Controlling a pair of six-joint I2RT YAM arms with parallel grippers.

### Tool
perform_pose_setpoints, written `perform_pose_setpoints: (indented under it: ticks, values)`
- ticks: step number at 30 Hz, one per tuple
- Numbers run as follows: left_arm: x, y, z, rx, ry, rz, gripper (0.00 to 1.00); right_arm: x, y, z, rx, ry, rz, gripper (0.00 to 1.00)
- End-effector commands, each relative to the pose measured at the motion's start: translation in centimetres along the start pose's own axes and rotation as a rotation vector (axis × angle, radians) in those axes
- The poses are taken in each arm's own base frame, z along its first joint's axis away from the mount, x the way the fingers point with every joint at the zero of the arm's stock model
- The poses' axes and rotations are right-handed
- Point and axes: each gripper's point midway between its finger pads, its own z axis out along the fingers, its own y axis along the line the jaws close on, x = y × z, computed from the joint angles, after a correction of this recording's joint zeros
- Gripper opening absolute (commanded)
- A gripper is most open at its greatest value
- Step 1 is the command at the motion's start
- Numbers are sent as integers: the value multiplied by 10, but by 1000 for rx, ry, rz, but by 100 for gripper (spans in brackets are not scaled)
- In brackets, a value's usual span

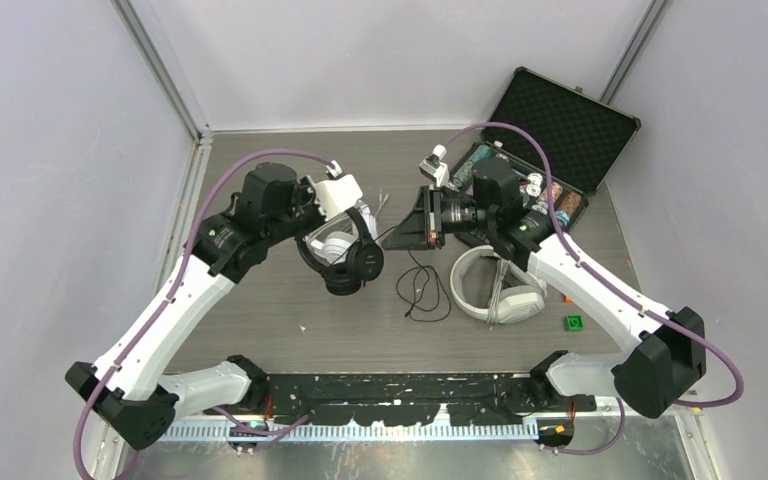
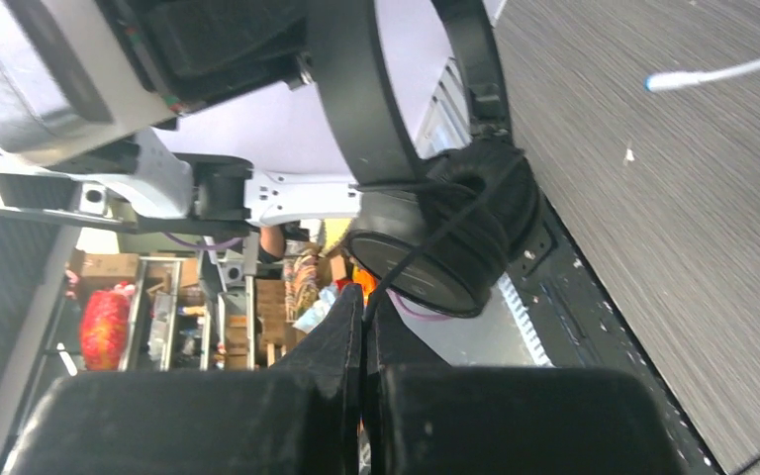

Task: Wrap the headphones
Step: Wrap the headphones cable around the headphones.

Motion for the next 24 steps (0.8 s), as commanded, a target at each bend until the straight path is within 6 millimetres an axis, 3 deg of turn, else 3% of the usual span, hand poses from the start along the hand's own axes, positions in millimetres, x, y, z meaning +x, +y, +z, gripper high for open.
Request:
perform_pose_setpoints:
  ticks: [1,17,24]
  values:
    - [-5,16,1,-87,-2,-2,0,-20,42,-2,-146,-55,-49,3]
    - [3,42,-21,-240,157,-157,0,-26,67,34,-205,-29,-51,11]
    - [7,40,-20,-242,218,-241,0,-29,75,52,-165,-35,-108,11]
